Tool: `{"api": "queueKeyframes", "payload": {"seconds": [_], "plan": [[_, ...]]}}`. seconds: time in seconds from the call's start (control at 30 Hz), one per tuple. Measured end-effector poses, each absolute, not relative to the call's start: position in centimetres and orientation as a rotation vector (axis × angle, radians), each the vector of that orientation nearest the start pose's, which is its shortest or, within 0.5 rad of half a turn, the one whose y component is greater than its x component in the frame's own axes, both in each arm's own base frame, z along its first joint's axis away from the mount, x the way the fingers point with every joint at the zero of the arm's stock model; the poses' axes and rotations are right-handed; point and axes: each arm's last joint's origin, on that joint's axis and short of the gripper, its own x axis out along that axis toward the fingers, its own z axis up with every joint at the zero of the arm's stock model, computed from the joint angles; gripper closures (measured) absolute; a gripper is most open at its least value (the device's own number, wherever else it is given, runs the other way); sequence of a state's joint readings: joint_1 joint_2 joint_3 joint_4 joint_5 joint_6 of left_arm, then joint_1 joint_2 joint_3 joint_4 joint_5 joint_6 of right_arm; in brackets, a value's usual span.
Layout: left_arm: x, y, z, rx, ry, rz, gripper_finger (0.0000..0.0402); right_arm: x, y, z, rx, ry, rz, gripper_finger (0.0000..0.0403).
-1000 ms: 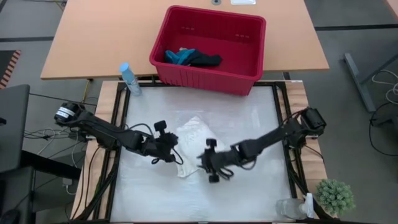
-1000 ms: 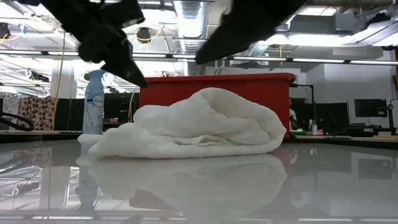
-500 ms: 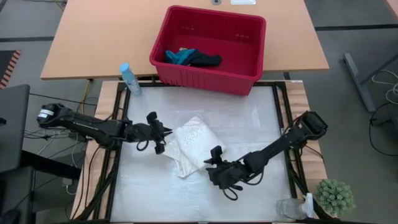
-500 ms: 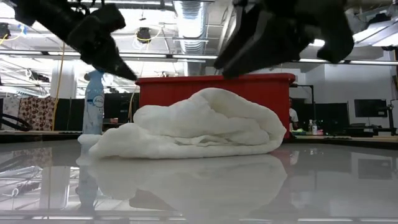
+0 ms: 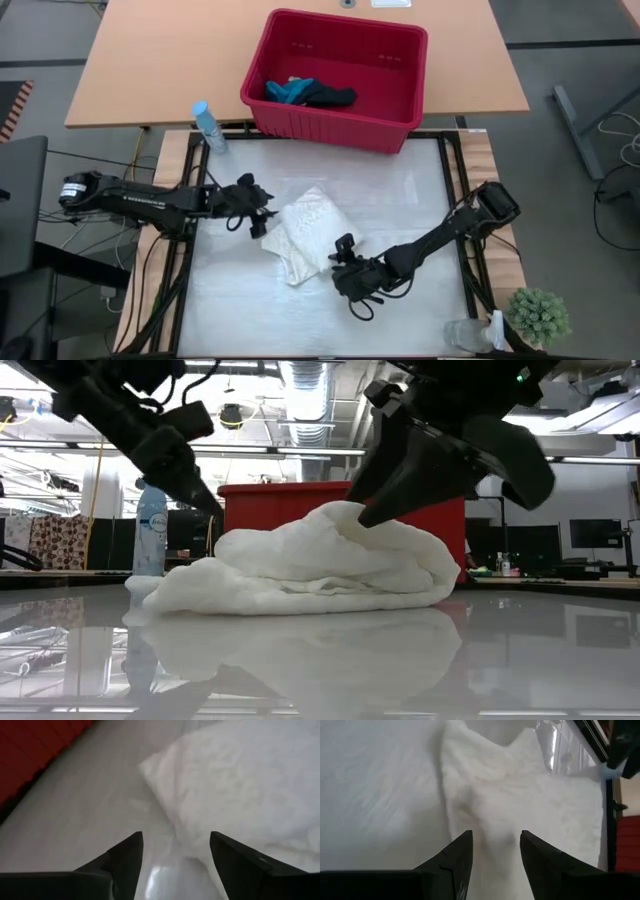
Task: Fold Laundry from Bin
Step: Fold the white shirt
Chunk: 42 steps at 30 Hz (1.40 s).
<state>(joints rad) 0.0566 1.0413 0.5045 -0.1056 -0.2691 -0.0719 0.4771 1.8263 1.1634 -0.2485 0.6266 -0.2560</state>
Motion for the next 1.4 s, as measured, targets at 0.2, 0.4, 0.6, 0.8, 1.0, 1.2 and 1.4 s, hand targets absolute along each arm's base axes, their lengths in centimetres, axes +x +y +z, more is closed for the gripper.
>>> {"api": "queueKeyframes", "payload": {"seconds": [0.2, 0.4, 0.6, 0.8, 1.0, 1.2, 1.4], "plan": [[21.0, 3.2, 19.1, -0.058, 0.665, 0.291, 0.0174, 34.3, 14.7, 18.3, -0.698, 0.807, -0.068, 0.0215], [21.9, 4.0, 18.0, -0.078, 0.684, 0.187, 0.0174, 34.5, 14.2, 18.3, -0.671, 0.818, -0.053, 0.0215], [22.5, 4.8, 17.1, -0.12, 0.691, 0.116, 0.0174, 34.7, 13.9, 18.2, -0.656, 0.827, -0.039, 0.0215], [23.4, 5.5, 16.3, -0.166, 0.689, 0.046, 0.0197, 35.2, 13.3, 17.1, -0.658, 0.858, -0.037, 0.024], [24.1, 5.6, 16.7, -0.183, 0.669, -0.008, 0.0278, 35.4, 13.7, 16.9, -0.739, 0.844, -0.073, 0.035], [24.1, 5.4, 17.0, -0.209, 0.656, -0.04, 0.0383, 36.3, 14.5, 19.0, -0.777, 0.783, -0.093, 0.0376], [23.4, 5.2, 19.0, -0.254, 0.576, -0.055, 0.0395, 37.3, 15.2, 21.2, -0.807, 0.726, -0.072, 0.0376]]}}
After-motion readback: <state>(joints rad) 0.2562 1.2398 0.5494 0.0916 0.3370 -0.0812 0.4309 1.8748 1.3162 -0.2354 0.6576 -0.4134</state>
